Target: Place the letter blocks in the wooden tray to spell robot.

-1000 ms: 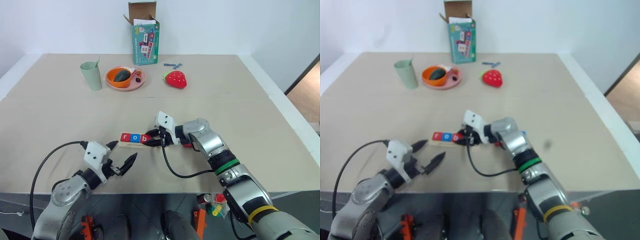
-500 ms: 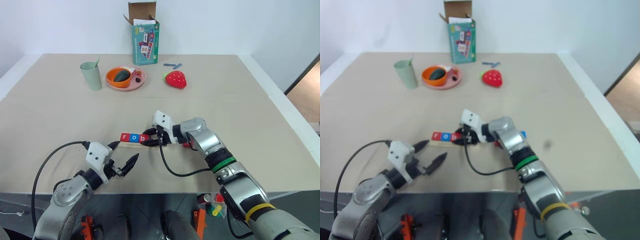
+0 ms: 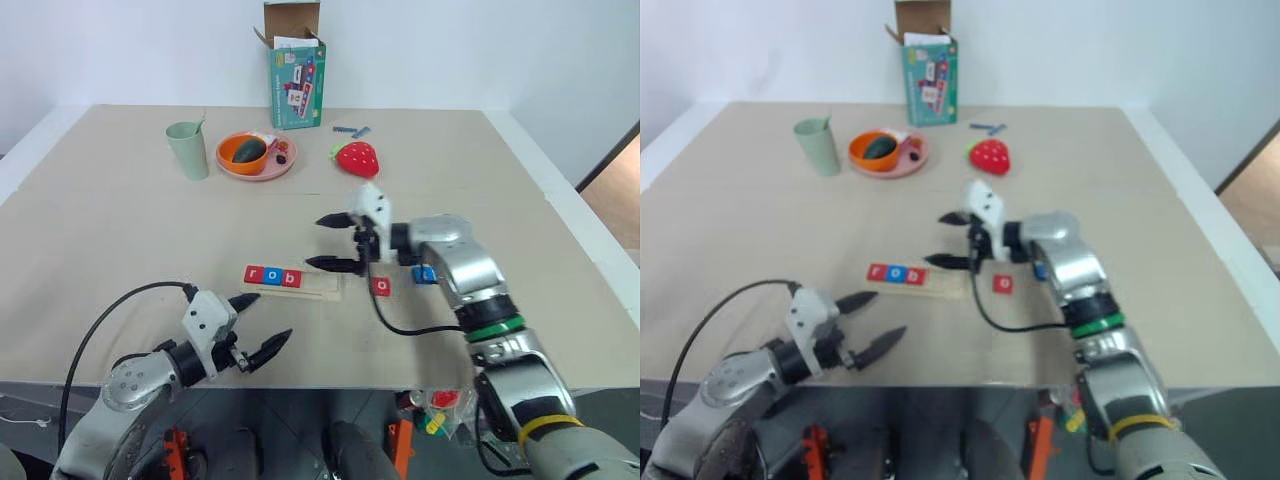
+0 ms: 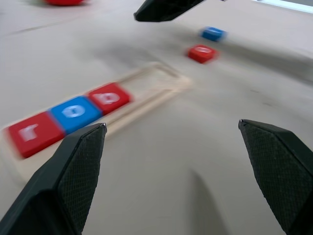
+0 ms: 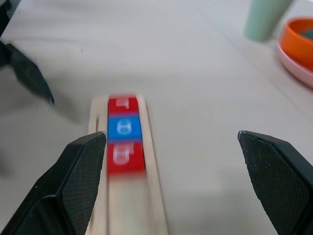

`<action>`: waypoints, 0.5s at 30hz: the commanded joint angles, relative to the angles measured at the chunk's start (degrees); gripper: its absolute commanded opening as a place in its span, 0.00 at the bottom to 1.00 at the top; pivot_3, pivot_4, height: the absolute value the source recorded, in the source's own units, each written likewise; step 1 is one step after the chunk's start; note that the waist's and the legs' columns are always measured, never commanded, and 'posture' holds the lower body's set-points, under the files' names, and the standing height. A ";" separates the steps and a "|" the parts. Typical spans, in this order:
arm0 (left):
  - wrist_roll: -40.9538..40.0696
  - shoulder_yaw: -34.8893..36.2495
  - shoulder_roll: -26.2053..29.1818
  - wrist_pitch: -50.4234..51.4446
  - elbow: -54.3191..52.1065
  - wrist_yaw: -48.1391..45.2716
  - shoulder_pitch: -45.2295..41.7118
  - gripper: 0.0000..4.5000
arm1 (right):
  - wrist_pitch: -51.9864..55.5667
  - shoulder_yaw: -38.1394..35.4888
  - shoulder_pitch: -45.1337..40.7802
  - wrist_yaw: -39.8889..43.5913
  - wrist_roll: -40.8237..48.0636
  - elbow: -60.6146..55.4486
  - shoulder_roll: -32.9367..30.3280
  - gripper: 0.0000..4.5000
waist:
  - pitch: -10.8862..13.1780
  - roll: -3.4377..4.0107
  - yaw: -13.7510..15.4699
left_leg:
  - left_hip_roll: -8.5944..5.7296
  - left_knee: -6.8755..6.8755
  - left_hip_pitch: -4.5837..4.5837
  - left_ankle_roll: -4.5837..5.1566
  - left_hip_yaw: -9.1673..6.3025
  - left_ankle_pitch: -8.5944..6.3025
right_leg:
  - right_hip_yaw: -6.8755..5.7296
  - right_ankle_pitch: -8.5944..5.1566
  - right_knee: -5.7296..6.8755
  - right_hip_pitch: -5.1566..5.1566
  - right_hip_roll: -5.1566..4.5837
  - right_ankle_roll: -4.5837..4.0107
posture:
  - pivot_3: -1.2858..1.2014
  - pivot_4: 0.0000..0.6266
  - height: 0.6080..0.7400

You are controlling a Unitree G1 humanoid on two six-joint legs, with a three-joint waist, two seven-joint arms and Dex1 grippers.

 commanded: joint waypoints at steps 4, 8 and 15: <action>-2.91 -1.30 3.87 1.16 -0.67 -6.92 -3.85 1.00 | -7.78 0.64 3.62 5.16 -2.19 4.99 -6.57 0.99 | 0.06 0.03 -1.15 | 0.05 -0.02 0.08 0.02 0.25 -0.01 | 0.19 -0.01 0.00 -0.07 -0.01 -0.13 | 0.52 0.24 1.00; -2.76 -2.25 4.26 1.64 -0.20 -7.70 -6.13 1.00 | -10.60 1.01 2.20 4.57 -3.80 11.28 -6.25 0.99 | 0.06 0.03 -1.70 | 0.14 -0.02 0.30 0.03 0.24 0.00 | 0.22 0.23 0.04 0.00 0.20 -0.09 | 0.52 0.24 1.00; -2.41 -1.91 3.71 0.85 -0.44 -7.21 -5.38 1.00 | -12.47 0.73 1.22 4.13 -3.70 15.33 -5.00 0.68 | 0.07 0.01 -1.70 | 0.11 0.00 0.32 0.09 0.29 0.04 | 0.33 0.21 0.02 0.08 0.17 -0.13 | 0.52 0.24 1.00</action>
